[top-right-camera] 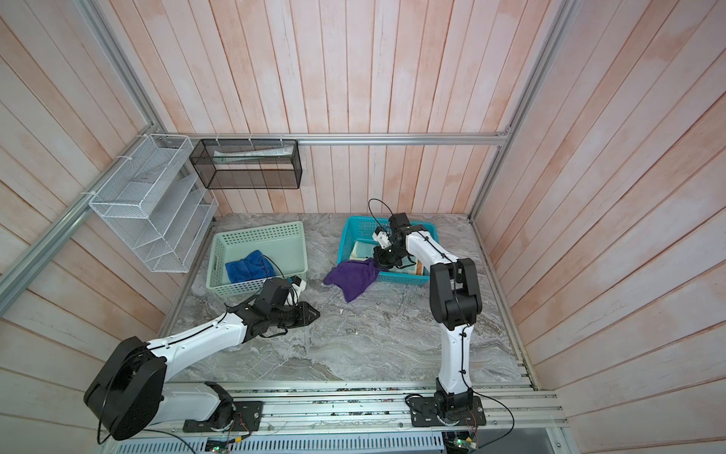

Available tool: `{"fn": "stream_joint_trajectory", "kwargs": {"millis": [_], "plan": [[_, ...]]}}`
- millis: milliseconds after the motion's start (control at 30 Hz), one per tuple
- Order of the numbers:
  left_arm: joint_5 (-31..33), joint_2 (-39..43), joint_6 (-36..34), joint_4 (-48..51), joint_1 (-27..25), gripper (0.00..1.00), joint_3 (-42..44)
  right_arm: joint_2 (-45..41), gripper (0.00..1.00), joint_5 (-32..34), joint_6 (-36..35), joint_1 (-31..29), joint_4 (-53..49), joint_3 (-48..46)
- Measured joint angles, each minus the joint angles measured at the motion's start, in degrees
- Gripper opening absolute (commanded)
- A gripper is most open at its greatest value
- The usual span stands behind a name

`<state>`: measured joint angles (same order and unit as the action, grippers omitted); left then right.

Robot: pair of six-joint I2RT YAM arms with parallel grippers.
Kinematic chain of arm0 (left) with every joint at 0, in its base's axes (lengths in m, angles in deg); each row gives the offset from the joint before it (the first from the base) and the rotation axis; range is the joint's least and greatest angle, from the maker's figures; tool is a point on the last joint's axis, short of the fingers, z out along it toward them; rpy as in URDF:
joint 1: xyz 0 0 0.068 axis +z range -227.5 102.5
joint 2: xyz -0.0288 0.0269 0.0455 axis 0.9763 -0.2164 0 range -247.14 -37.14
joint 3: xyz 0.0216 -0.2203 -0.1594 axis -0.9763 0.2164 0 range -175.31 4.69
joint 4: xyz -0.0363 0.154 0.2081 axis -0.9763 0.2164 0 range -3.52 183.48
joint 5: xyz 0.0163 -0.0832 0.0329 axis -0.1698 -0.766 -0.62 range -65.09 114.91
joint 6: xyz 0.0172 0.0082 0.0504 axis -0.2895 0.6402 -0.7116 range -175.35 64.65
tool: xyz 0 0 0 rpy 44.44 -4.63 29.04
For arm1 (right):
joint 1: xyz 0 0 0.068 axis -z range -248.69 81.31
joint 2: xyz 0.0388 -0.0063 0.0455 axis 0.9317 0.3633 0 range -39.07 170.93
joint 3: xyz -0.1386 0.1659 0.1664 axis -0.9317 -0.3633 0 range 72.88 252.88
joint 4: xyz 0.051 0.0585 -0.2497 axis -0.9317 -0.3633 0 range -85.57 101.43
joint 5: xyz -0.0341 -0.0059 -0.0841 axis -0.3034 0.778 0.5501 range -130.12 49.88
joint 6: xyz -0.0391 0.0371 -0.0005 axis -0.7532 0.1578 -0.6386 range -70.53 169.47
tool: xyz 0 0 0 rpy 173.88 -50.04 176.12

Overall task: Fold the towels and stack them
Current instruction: 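Lower the purple towel onto the towel stack in the teal basket with the right gripper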

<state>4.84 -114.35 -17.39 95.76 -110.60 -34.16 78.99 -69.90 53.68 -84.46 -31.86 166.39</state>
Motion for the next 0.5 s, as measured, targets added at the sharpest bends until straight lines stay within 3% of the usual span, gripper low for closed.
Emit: {"fn": "stream_joint_trajectory", "kwargs": {"millis": [200,500], "plan": [[-0.5,0.0,0.22,0.17,0.0,0.26,-0.46,-5.79,0.0,0.24,0.09,-0.85,-3.67,-6.19],[-0.5,0.66,0.46,1.03,0.0,0.26,-0.57,-15.5,0.0,9.38,5.25,-7.15,-3.89,3.74]]}}
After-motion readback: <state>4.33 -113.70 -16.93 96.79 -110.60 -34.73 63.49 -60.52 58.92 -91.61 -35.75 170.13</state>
